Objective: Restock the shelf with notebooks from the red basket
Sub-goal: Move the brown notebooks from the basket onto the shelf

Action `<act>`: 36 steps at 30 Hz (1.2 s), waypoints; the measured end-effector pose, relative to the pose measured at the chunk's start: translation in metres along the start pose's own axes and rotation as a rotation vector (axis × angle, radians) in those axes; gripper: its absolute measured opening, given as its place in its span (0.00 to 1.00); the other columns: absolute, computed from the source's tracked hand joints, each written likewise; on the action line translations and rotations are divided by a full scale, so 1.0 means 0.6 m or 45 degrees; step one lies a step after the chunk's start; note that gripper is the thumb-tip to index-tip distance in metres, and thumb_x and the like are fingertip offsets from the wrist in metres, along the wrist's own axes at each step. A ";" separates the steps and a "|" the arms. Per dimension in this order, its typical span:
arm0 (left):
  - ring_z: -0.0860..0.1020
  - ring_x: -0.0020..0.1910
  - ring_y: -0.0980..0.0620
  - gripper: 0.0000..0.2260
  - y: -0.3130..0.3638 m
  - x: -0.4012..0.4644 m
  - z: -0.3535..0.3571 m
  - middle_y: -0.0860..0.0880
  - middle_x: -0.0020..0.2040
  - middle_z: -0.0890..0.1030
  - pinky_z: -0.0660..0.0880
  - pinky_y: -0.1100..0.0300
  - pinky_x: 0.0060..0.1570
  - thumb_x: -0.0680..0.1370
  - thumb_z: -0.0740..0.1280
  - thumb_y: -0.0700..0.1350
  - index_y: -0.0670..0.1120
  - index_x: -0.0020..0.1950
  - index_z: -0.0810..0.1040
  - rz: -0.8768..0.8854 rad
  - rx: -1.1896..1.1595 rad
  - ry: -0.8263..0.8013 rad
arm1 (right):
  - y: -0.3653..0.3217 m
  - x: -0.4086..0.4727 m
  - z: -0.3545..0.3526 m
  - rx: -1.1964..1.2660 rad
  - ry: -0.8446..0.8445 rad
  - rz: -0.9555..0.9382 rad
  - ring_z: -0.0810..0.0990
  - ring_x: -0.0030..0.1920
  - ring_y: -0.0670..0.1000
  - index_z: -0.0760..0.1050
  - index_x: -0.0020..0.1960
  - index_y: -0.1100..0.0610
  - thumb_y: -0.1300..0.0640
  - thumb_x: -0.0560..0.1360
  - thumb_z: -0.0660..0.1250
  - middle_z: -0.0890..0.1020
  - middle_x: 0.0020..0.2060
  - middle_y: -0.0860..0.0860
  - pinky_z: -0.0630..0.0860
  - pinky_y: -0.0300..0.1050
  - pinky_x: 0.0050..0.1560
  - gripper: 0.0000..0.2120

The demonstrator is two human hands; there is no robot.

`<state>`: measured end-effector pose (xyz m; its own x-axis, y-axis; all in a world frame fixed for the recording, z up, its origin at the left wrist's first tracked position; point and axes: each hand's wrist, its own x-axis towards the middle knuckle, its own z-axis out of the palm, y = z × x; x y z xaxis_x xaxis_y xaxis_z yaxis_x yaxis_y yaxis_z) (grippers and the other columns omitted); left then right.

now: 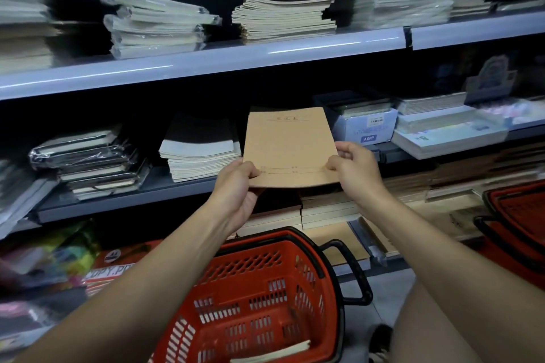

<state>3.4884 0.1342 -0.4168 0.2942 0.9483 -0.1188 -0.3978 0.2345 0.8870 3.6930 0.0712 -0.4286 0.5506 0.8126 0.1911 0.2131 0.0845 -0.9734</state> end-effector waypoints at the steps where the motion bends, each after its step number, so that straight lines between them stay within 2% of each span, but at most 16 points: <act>1: 0.81 0.62 0.38 0.14 -0.003 0.013 0.002 0.37 0.57 0.85 0.78 0.47 0.65 0.78 0.57 0.29 0.37 0.60 0.76 0.007 0.028 0.023 | 0.004 0.007 0.004 0.000 -0.004 -0.016 0.83 0.54 0.46 0.79 0.62 0.51 0.67 0.76 0.67 0.85 0.51 0.47 0.77 0.41 0.50 0.18; 4: 0.80 0.63 0.39 0.12 -0.013 0.048 0.011 0.39 0.56 0.85 0.73 0.45 0.71 0.78 0.57 0.31 0.40 0.56 0.77 0.051 0.149 0.079 | 0.016 0.034 0.015 0.029 0.034 -0.064 0.82 0.55 0.45 0.79 0.62 0.48 0.69 0.77 0.67 0.84 0.52 0.46 0.77 0.38 0.52 0.20; 8: 0.80 0.59 0.43 0.09 -0.015 0.090 0.027 0.41 0.54 0.83 0.74 0.48 0.70 0.79 0.57 0.33 0.42 0.52 0.75 0.128 0.300 0.121 | 0.023 0.078 0.026 0.093 0.102 -0.097 0.80 0.57 0.42 0.76 0.65 0.49 0.68 0.79 0.68 0.81 0.55 0.43 0.76 0.34 0.53 0.20; 11: 0.78 0.56 0.45 0.07 -0.008 0.129 0.034 0.44 0.53 0.82 0.75 0.50 0.63 0.79 0.59 0.37 0.45 0.52 0.74 0.205 0.486 0.136 | 0.029 0.118 0.033 0.068 0.137 -0.128 0.80 0.57 0.41 0.77 0.68 0.52 0.66 0.80 0.68 0.82 0.57 0.44 0.77 0.36 0.56 0.19; 14: 0.78 0.52 0.49 0.08 0.010 0.165 0.042 0.46 0.53 0.82 0.73 0.58 0.48 0.79 0.64 0.40 0.44 0.57 0.77 0.248 0.677 0.126 | 0.034 0.163 0.042 0.041 0.178 -0.154 0.80 0.57 0.41 0.78 0.66 0.52 0.65 0.80 0.68 0.82 0.56 0.43 0.79 0.39 0.60 0.17; 17: 0.81 0.50 0.52 0.09 0.032 0.199 0.049 0.49 0.50 0.85 0.74 0.62 0.45 0.78 0.68 0.42 0.43 0.57 0.81 0.285 0.801 0.102 | 0.040 0.198 0.049 0.008 0.216 -0.170 0.80 0.55 0.39 0.78 0.61 0.47 0.64 0.80 0.68 0.81 0.53 0.40 0.79 0.41 0.61 0.15; 21: 0.83 0.47 0.57 0.09 0.042 0.244 0.054 0.52 0.49 0.86 0.75 0.72 0.38 0.78 0.71 0.45 0.45 0.58 0.83 0.337 0.957 0.088 | 0.055 0.239 0.060 -0.029 0.263 -0.134 0.80 0.55 0.38 0.79 0.63 0.48 0.61 0.80 0.67 0.80 0.52 0.38 0.79 0.42 0.63 0.14; 26: 0.84 0.49 0.54 0.10 0.033 0.291 0.056 0.51 0.50 0.86 0.77 0.63 0.44 0.77 0.70 0.50 0.47 0.54 0.83 0.388 1.125 0.099 | 0.074 0.272 0.076 -0.086 0.293 -0.078 0.80 0.55 0.43 0.79 0.67 0.50 0.57 0.82 0.64 0.82 0.56 0.43 0.76 0.38 0.58 0.14; 28: 0.83 0.50 0.51 0.15 0.026 0.303 0.054 0.49 0.51 0.85 0.78 0.57 0.48 0.74 0.69 0.56 0.48 0.53 0.84 0.383 1.216 0.120 | 0.081 0.279 0.079 -0.118 0.303 -0.060 0.80 0.58 0.46 0.79 0.68 0.50 0.56 0.83 0.63 0.82 0.59 0.44 0.76 0.40 0.61 0.15; 31: 0.82 0.53 0.46 0.22 0.013 0.315 0.049 0.45 0.56 0.83 0.79 0.51 0.58 0.69 0.64 0.65 0.50 0.46 0.84 0.393 1.376 0.196 | 0.089 0.285 0.082 -0.187 0.292 -0.060 0.79 0.61 0.47 0.78 0.70 0.51 0.53 0.85 0.61 0.82 0.63 0.46 0.74 0.43 0.67 0.16; 32: 0.81 0.53 0.46 0.21 0.006 0.317 0.047 0.43 0.58 0.81 0.78 0.53 0.57 0.70 0.63 0.65 0.50 0.45 0.84 0.391 1.408 0.205 | 0.091 0.285 0.083 -0.216 0.282 -0.067 0.79 0.61 0.47 0.77 0.71 0.51 0.53 0.85 0.61 0.81 0.63 0.47 0.74 0.43 0.67 0.16; 34: 0.79 0.51 0.46 0.18 -0.009 0.319 0.040 0.40 0.58 0.79 0.72 0.58 0.49 0.76 0.63 0.61 0.48 0.42 0.81 0.380 1.469 0.195 | 0.096 0.284 0.086 -0.281 0.267 -0.089 0.79 0.62 0.48 0.76 0.72 0.52 0.52 0.86 0.60 0.82 0.64 0.48 0.74 0.45 0.68 0.17; 36: 0.77 0.53 0.44 0.17 -0.023 0.323 0.029 0.38 0.57 0.77 0.70 0.58 0.49 0.80 0.61 0.59 0.48 0.43 0.79 0.406 1.507 0.172 | 0.102 0.285 0.088 -0.330 0.243 -0.105 0.79 0.65 0.51 0.76 0.73 0.53 0.52 0.86 0.59 0.82 0.65 0.49 0.74 0.50 0.70 0.18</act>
<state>3.5663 0.3111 -0.4441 0.2081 0.9586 0.1946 0.6173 -0.2830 0.7340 3.7574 0.2456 -0.4623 0.6591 0.6841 0.3125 0.4484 -0.0240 -0.8935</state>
